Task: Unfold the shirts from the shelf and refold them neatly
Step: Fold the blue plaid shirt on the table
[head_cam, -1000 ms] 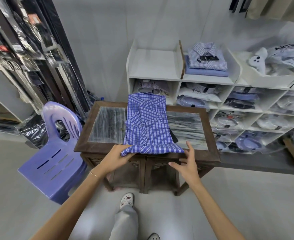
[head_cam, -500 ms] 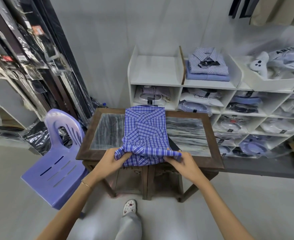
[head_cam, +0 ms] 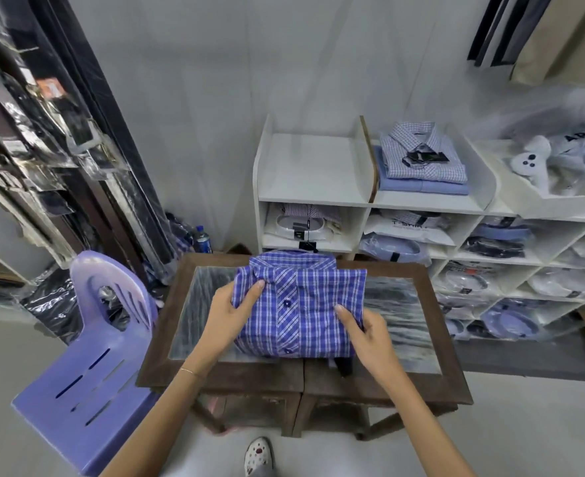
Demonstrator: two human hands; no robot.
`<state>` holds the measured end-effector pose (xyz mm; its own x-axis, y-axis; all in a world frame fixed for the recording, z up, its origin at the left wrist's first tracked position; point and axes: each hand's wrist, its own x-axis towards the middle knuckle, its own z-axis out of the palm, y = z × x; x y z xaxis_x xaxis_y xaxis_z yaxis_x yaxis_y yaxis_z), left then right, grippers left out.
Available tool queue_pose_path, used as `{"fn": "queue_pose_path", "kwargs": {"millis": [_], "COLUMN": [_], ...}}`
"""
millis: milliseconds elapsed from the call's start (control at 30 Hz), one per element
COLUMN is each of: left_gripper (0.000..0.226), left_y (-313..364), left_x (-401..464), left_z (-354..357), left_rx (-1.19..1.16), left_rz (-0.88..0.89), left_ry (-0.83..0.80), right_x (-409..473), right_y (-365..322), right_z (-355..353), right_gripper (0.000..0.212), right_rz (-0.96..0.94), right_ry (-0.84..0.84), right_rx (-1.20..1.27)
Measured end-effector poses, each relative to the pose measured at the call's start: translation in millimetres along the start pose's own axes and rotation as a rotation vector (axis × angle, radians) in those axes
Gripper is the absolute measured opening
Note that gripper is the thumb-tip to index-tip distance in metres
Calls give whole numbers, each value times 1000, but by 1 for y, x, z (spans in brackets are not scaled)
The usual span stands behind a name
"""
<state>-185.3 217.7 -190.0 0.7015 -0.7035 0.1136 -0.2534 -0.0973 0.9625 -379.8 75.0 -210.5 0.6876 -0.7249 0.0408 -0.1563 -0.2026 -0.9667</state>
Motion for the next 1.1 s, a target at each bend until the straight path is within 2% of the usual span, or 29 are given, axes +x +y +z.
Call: {"fn": "queue_pose_path", "kwargs": {"millis": [100, 233, 300, 400, 467, 633, 800, 933, 1000, 1100], "left_gripper": [21, 29, 39, 39, 35, 36, 27, 42, 46, 50], "left_y": [-4, -47, -70, -90, -98, -96, -92, -99, -99, -89], "left_x": [44, 97, 109, 105, 100, 106, 125, 139, 132, 104], "left_z": [5, 11, 10, 13, 15, 18, 18, 19, 17, 16], "left_rx": [-52, -184, -139, 26, 62, -74, -56, 41, 133, 109], "left_rz": [-87, -407, -535, -480, -390, -399, -185, -333, -335, -396], "left_ry": [-30, -32, -15, 52, 90, 59, 85, 95, 143, 115], "right_x": [43, 103, 125, 140, 143, 144, 152, 170, 171, 157], "right_y": [2, 23, 36, 53, 58, 49, 36, 37, 37, 26], "right_z": [11, 27, 31, 29, 29, 30, 28, 31, 32, 28], "right_gripper": [42, 26, 28, 44, 45, 34, 22, 38, 44, 39], "right_rz": [56, 221, 319, 356, 354, 478, 384, 447, 447, 360], "right_ry": [102, 192, 202, 237, 225, 195, 294, 256, 243, 264], "right_rx": [18, -55, -139, -256, -259, 23, 172, -21, -101, -130]}}
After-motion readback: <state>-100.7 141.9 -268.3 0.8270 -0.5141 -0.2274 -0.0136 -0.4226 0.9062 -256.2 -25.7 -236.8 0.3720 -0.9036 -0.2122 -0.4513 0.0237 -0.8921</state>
